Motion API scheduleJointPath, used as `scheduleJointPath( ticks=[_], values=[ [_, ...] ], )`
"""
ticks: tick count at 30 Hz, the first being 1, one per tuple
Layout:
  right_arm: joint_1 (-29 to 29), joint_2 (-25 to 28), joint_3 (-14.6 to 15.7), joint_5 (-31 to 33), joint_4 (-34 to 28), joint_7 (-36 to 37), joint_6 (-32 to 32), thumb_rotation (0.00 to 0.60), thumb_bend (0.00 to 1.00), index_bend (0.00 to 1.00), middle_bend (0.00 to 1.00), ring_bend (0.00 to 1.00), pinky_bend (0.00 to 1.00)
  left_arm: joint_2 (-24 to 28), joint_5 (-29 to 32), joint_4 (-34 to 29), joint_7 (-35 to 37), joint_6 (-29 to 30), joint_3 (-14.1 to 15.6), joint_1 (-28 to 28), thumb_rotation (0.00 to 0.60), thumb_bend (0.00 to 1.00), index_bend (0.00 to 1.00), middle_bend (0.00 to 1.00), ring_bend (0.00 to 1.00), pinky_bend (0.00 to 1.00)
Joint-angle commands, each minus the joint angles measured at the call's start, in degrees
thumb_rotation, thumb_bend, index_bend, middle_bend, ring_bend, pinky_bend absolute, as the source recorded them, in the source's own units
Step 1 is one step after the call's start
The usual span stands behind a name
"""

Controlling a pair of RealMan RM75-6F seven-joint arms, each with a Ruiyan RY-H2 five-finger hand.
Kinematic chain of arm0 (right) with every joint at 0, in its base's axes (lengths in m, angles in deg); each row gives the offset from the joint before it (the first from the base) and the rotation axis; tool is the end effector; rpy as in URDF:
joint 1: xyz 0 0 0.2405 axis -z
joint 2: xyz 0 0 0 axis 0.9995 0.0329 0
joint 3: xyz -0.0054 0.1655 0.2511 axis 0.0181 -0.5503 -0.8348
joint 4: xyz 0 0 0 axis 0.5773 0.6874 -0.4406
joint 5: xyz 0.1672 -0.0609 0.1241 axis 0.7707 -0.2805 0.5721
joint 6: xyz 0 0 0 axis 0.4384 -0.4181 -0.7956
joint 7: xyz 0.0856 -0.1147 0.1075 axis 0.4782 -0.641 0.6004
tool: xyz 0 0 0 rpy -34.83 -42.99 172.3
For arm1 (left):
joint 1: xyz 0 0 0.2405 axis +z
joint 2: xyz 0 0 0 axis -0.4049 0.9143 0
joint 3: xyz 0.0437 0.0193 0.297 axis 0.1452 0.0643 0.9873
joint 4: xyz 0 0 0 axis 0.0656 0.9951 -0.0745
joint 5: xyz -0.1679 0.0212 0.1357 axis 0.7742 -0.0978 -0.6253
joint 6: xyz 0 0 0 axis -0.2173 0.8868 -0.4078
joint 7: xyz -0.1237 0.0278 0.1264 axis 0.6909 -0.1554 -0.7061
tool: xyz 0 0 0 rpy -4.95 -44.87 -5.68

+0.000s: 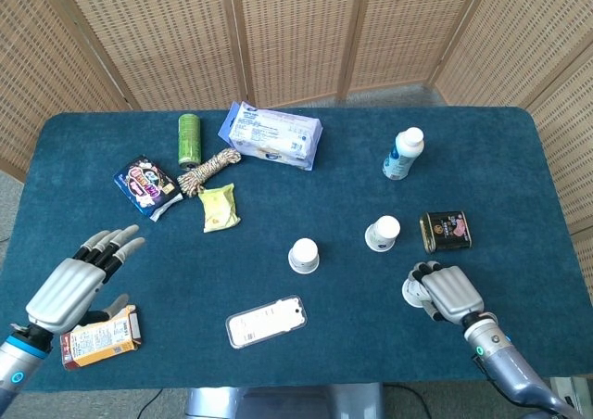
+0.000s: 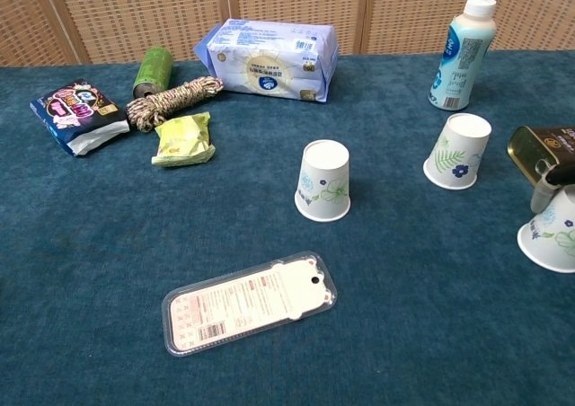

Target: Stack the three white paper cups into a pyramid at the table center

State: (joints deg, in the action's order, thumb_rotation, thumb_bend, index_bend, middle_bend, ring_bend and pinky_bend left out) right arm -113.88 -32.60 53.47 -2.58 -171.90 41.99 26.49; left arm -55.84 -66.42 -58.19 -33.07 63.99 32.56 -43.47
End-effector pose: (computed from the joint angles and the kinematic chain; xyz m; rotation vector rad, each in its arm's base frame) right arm -0.2937 -0.2932 0.0577 1.9651 -0.9344 0.5319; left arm -0.2284 0.2401 0.1719 -1.8291 -0.9870 -0.9365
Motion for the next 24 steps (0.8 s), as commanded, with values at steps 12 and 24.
scheduleJointPath(
  ticks=[12, 24],
  values=[
    [-0.47, 0.74, 0.19, -0.41, -2.43, -0.62, 1.33, 0.6, 0.48, 0.37, 0.33, 0.36, 0.65, 0.26, -0.37, -0.08, 0.12, -0.09, -0.78, 0.86, 0.6, 0.43, 0.04, 0.0, 0.0, 0.11],
    [-4.37, 2.53, -2.87, 4.69, -12.31, -7.02, 1.05, 0.6, 0.48, 0.36, 0.33, 0.36, 0.65, 0.89, -1.5, 0.77, 1.59, 0.61, -1.14, 1.8, 0.6, 0.43, 0.04, 0.0, 0.0, 0.11]
  ],
)
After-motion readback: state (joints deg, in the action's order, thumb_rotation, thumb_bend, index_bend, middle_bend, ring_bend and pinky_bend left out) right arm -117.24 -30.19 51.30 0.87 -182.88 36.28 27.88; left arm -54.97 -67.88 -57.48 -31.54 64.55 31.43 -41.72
